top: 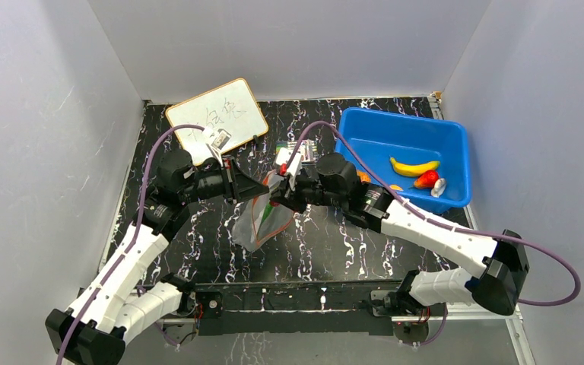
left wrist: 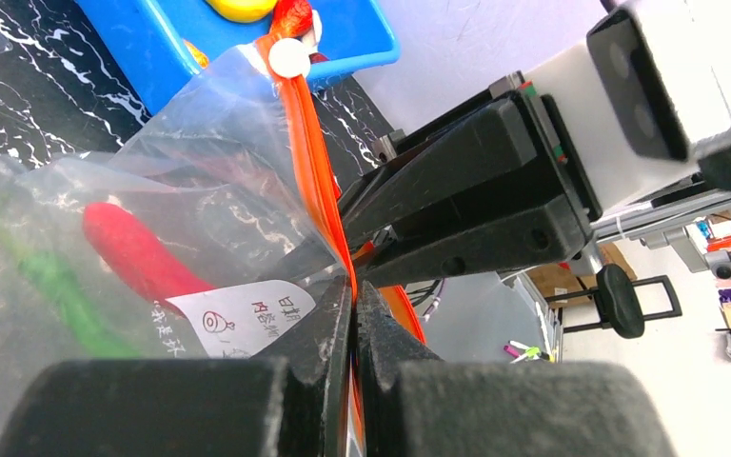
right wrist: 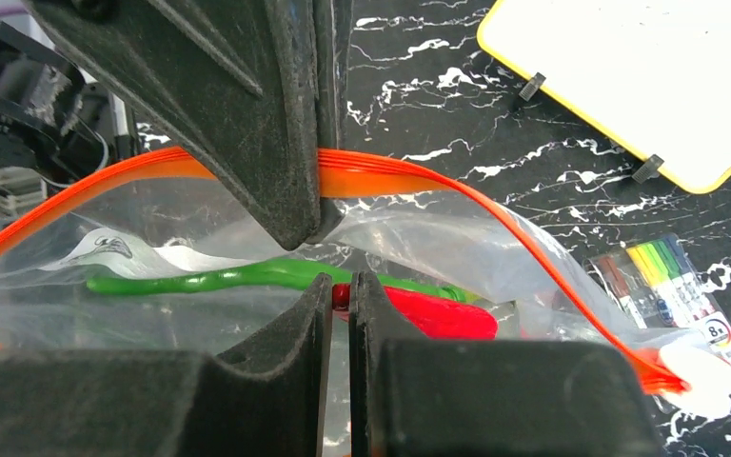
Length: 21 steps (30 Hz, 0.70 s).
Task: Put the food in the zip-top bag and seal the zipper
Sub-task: Place the fake vegetable in the zipper food storage bag.
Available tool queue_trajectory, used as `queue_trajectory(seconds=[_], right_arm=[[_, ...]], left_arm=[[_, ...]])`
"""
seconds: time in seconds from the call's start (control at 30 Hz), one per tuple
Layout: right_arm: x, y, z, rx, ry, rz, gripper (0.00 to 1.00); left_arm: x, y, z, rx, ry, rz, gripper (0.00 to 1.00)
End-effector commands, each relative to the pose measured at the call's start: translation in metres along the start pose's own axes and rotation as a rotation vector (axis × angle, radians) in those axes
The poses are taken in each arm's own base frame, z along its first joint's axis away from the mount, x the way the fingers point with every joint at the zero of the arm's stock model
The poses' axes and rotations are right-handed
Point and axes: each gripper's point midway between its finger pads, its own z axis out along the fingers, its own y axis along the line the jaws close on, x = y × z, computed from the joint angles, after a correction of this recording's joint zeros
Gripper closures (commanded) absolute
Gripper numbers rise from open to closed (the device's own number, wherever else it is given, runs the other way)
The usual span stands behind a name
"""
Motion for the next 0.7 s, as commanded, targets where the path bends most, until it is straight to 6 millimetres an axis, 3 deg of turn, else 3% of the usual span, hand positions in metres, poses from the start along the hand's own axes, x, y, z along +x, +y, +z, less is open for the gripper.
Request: queue_trajectory(seconds=[0.0,0.27,0.67], right_arm=[[-0.023,-0.01,-0.002,0.075,-0.049,-0.109,1.0],[-0.024,0.021,-0.006,-0.033,-0.206,-0.216,1.0],[0.001,0.042,-0.003,-0.146,-0.242,-0.387,0.98]], left_arm=[[-0.001,-0.013,-0.006,0.043,-0.023,0.007,1.0],[0.0,-0.013,-0.009,0.03,-0.03,0.006,1.0],[0.008,-0.007,-0.007,0.027,-0.004,-0.006,1.0]])
